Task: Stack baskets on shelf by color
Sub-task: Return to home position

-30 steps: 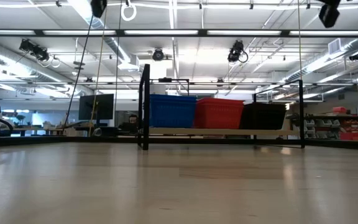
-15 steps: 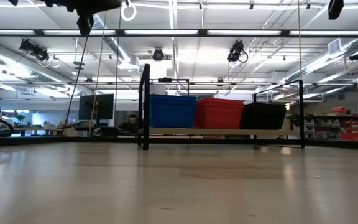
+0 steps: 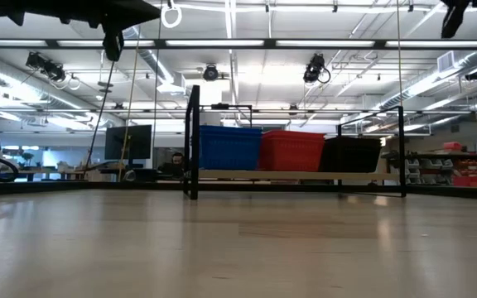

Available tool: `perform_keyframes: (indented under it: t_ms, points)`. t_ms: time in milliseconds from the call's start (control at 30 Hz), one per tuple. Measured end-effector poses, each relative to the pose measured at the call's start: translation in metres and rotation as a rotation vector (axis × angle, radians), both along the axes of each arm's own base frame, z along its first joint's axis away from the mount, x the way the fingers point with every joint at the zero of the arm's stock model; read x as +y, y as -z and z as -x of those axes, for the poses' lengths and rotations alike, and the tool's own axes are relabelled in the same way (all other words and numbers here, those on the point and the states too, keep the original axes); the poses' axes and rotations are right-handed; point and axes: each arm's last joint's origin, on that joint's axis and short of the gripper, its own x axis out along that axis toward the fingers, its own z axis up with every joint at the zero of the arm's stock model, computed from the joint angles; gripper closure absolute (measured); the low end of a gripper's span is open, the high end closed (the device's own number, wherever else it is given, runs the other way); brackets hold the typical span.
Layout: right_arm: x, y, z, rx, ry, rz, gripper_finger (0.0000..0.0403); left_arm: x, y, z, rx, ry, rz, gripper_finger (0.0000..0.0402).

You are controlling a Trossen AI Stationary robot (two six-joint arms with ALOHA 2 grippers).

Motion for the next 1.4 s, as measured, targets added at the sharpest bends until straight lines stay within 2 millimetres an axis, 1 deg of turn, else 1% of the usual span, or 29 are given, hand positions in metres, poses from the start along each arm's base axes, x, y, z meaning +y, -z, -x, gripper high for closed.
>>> perform_keyframes:
  t_ms: [133, 267, 400, 500, 600, 700, 867, 900, 1100, 1233, 1400]
  points:
    - [-0.003, 0.012, -0.011, -0.026, -0.047, 0.033, 0.0398, 0.000, -0.007, 0.002, -0.026, 0.000, -0.002, 0.0400]
    - [-0.005, 0.025, -0.021, -0.057, -0.129, 0.053, 0.0398, -0.001, -0.008, 0.005, -0.031, 0.002, -0.009, 0.0400]
    - [-0.009, 0.040, -0.030, -0.053, -0.135, 0.042, 0.0399, -0.001, -0.011, 0.010, -0.049, -0.005, -0.025, 0.0400]
    - [-0.012, 0.057, -0.037, 0.005, -0.134, 0.008, 0.0399, -0.001, -0.007, 0.015, 0.010, -0.013, -0.060, 0.0400]
    - [-0.013, 0.069, -0.043, 0.014, -0.175, -0.018, 0.0399, -0.002, -0.001, 0.019, 0.074, -0.011, -0.064, 0.0400]
    - [-0.015, 0.087, -0.050, 0.036, -0.210, -0.054, 0.0399, -0.002, -0.001, 0.022, 0.089, -0.015, -0.103, 0.0400]
    - [-0.015, 0.118, -0.061, 0.039, -0.276, -0.138, 0.0400, -0.001, -0.002, 0.024, 0.086, -0.054, -0.114, 0.0401]
    - [-0.014, 0.121, -0.062, 0.049, -0.291, -0.158, 0.0401, -0.001, -0.002, 0.024, 0.084, -0.057, -0.114, 0.0401]
    - [-0.006, 0.119, -0.066, 0.037, -0.323, -0.135, 0.0402, -0.001, -0.002, 0.024, 0.096, -0.058, -0.135, 0.0401]
    - [0.000, 0.122, -0.070, 0.077, -0.362, -0.176, 0.0402, -0.001, -0.002, 0.024, 0.091, -0.053, -0.132, 0.0401]
    - [0.005, 0.130, -0.078, 0.182, -0.300, -0.088, 0.0401, -0.003, -0.002, 0.024, 0.079, 0.009, -0.105, 0.0401]
